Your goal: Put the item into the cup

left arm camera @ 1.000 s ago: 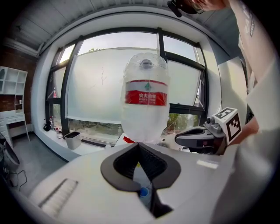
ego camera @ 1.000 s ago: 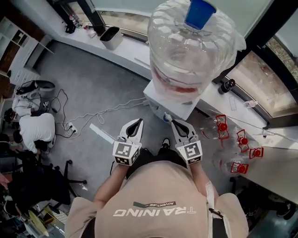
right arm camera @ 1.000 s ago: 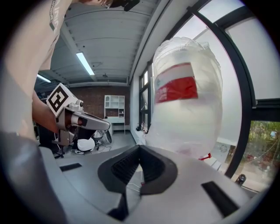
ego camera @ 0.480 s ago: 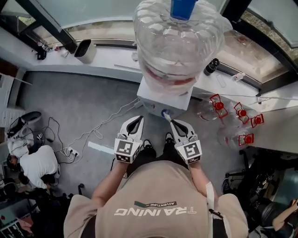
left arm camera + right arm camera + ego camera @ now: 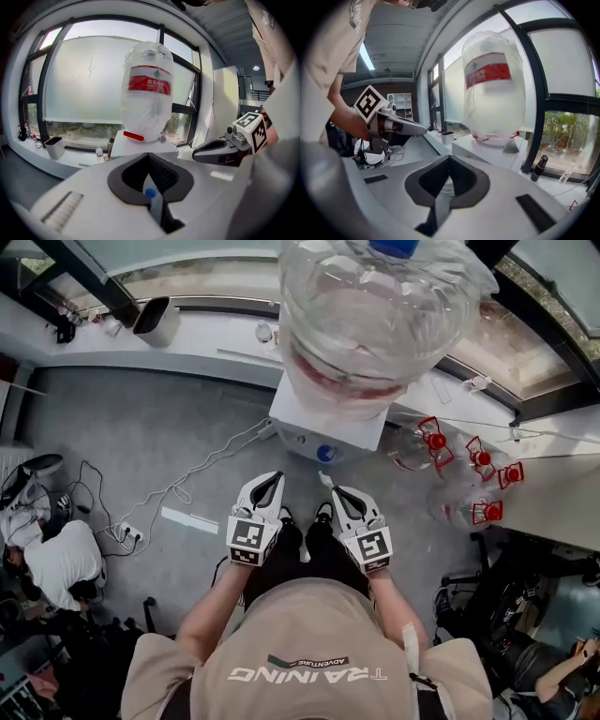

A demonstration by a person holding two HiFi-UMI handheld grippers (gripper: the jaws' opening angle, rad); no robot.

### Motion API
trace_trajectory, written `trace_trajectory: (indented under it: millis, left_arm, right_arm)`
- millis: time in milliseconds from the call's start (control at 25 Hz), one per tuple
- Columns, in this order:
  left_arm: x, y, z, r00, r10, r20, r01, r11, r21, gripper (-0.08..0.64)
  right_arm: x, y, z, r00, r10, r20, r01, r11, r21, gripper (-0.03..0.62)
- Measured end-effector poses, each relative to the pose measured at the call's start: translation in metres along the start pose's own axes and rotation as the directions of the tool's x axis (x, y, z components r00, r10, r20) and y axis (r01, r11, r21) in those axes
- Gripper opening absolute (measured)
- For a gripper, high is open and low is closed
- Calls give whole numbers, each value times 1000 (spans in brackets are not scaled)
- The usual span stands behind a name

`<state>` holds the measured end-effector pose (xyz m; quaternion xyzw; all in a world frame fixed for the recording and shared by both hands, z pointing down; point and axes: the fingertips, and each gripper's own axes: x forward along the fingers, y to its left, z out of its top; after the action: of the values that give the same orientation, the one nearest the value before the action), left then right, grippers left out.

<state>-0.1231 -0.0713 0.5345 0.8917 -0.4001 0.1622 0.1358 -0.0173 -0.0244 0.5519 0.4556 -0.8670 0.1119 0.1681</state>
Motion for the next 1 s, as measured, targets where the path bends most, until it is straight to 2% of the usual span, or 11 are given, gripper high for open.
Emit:
trace_trajectory:
  millis: [360,560,680,800,1000]
  left_arm:
    - [17,7,-69,995,48,-84,-55,995,-79,8]
    - [37,10,-113,992,40,-116,-49,996,-78,8]
    - [52,15,-137,990,39,-133,-51,995,-84,8]
    - [67,19,-167,986,21,-163,-42,992,-123,8]
    - [88,14,-208,979,-14,-203,-10,993,-116,8]
  right_arm:
    - [39,-18,-82,993,-6,-121,5,1000,-2,11]
    - [66,-38,-124,989,-36,-146,41,999,28,11]
    - [85,-45,-149,983,-35,-178,39,999,16,11]
    - [104,-52,-176,977,-42,-208,45,999,11,11]
    - [130,-63,-219,973,-53,-226,64,997,40,11]
